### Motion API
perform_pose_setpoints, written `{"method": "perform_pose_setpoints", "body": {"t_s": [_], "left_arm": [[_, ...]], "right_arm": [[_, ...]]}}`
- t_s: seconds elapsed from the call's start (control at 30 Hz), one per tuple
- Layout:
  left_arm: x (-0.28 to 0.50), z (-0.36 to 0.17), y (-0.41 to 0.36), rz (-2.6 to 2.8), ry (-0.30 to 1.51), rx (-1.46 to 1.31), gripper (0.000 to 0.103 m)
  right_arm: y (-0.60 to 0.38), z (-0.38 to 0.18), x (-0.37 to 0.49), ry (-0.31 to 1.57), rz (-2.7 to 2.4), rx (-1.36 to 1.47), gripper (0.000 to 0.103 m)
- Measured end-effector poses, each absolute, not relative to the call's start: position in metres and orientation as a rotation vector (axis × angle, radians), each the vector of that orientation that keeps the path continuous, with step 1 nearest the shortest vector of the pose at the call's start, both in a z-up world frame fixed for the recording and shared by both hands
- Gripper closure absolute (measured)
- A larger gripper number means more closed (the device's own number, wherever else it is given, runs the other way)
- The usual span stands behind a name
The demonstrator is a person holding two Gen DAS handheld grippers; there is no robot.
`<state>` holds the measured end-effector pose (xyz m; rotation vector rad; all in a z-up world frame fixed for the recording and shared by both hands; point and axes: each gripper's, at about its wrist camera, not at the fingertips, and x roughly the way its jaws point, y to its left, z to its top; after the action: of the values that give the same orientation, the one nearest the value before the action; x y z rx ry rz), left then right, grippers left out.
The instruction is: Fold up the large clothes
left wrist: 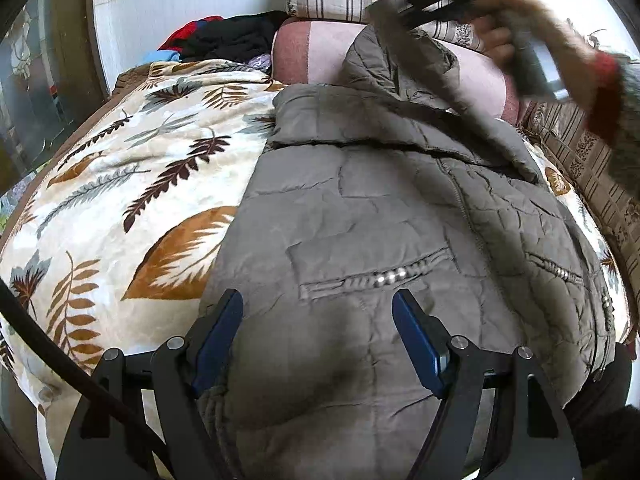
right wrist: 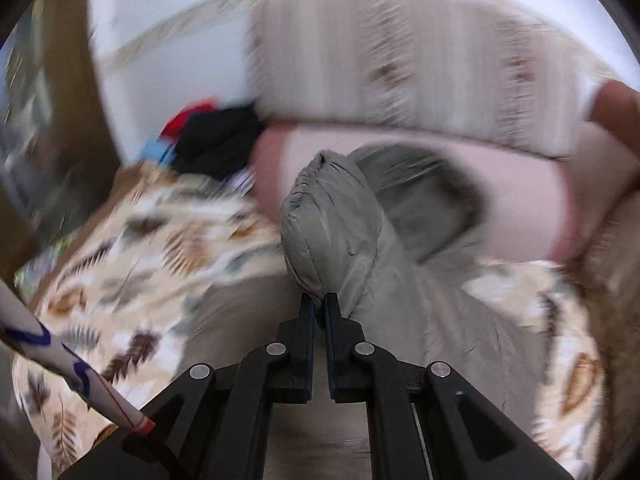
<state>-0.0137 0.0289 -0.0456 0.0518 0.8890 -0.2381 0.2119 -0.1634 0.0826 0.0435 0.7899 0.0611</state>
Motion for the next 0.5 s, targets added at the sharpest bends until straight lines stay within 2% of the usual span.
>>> {"method": "perform_pose_setpoints", "body": {"t_s": [0.1,0.13,0.27,0.4,0.47,0.5], "left_arm": [[-0.011,-0.052,0.040,-0.228,0.894,0.036,0.027],[-0.009,-0.055,0.045,-0.222,0.899,0.025,0.027],[-0.006,-0.061,0.057,-0.205,0.916,-0.016,0.027],[-0.005,-0.061,0.065,-0.185,0.912,-0.034,0.027],[-0.004,-0.061,0.068,-0.173,0.909,-0.042,0.027],[-0.004,-0.061,0.069,-0.169,0.910,-0.047,0.027]], "right_arm": [[-0.099,0.028,0.228,0.876,0.108,-0.048,0.100],[-0.085,0.012,0.233,0.898,0.118,-0.074,0.103],[-0.051,-0.050,0.248,1.008,0.135,-0.132,0.103],[-0.045,-0.067,0.244,1.017,0.125,-0.163,0.102],[-0.058,-0.053,0.235,1.005,0.134,-0.113,0.092],[-0.066,-0.045,0.232,0.986,0.116,-0.112,0.076]]}}
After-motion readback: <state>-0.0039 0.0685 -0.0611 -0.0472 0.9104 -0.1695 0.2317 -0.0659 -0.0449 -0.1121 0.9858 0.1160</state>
